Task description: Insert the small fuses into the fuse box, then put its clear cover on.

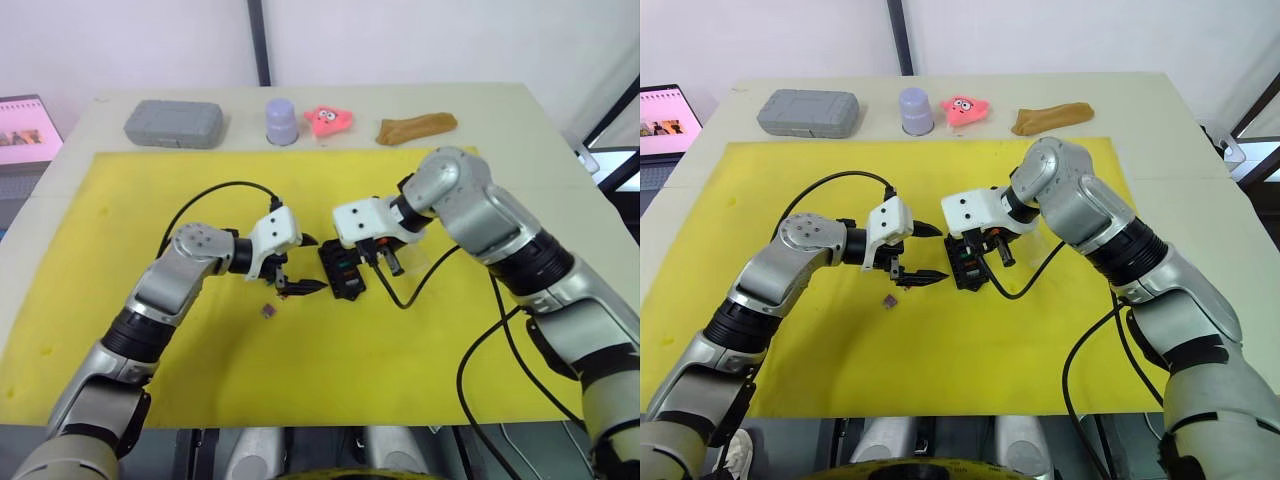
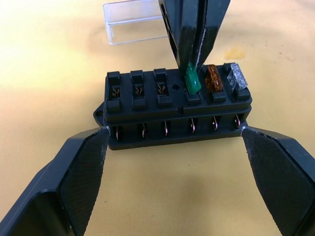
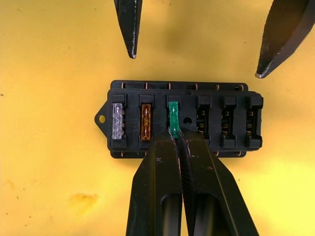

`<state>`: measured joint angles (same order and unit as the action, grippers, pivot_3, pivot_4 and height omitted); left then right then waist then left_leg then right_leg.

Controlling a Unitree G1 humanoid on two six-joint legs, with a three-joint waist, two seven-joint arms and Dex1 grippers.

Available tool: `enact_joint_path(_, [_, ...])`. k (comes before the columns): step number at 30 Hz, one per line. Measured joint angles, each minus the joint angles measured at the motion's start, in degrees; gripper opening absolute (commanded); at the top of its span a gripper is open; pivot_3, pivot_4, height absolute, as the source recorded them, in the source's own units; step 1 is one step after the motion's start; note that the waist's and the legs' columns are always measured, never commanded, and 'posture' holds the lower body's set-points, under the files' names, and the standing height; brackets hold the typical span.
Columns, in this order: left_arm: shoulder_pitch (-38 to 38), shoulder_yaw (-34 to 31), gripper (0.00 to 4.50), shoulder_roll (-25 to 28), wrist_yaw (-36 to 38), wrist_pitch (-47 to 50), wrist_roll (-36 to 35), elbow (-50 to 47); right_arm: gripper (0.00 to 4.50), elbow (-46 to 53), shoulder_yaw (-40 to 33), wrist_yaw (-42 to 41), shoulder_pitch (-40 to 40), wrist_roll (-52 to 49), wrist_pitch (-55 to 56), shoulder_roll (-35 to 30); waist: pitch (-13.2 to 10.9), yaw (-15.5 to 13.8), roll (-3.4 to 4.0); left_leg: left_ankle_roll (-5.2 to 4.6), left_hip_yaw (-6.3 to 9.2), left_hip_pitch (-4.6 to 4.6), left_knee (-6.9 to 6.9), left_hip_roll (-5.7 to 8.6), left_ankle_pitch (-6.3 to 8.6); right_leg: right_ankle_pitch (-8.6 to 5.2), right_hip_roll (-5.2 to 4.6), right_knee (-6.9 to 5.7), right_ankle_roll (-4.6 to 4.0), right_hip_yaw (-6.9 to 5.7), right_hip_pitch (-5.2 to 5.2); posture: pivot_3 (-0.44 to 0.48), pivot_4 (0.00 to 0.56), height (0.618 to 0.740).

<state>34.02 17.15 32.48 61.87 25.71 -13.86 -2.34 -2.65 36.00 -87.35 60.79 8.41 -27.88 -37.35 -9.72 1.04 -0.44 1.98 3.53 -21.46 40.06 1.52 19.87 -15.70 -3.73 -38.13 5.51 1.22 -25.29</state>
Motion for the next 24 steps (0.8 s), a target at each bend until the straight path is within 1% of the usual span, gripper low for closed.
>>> enact_joint_path(10, [-0.04,0.00,4.50,0.00,-0.16,0.01,-0.01,0.00,0.03,-0.07,0.16,0.00,-0.01,0.91,0.78,0.51,0.00,0.11,0.00,0.00,0.00,0.05,0.00,-0.01,0.00,0.00,0.02,-0.01,0.00,0.00,0.04,0.000,0.150,0.740])
enact_joint_path(24, [-0.05,0.00,4.50,0.00,-0.10,0.01,-0.01,0.00,0.03,-0.45,-0.74,-0.01,-0.09,0.86,-2.73,1.79,0.00,0.21,0.00,0.01,0.00,0.05,0.00,-0.02,0.00,0.00,0.03,-0.02,0.00,0.00,0.03,0.000,0.150,0.740])
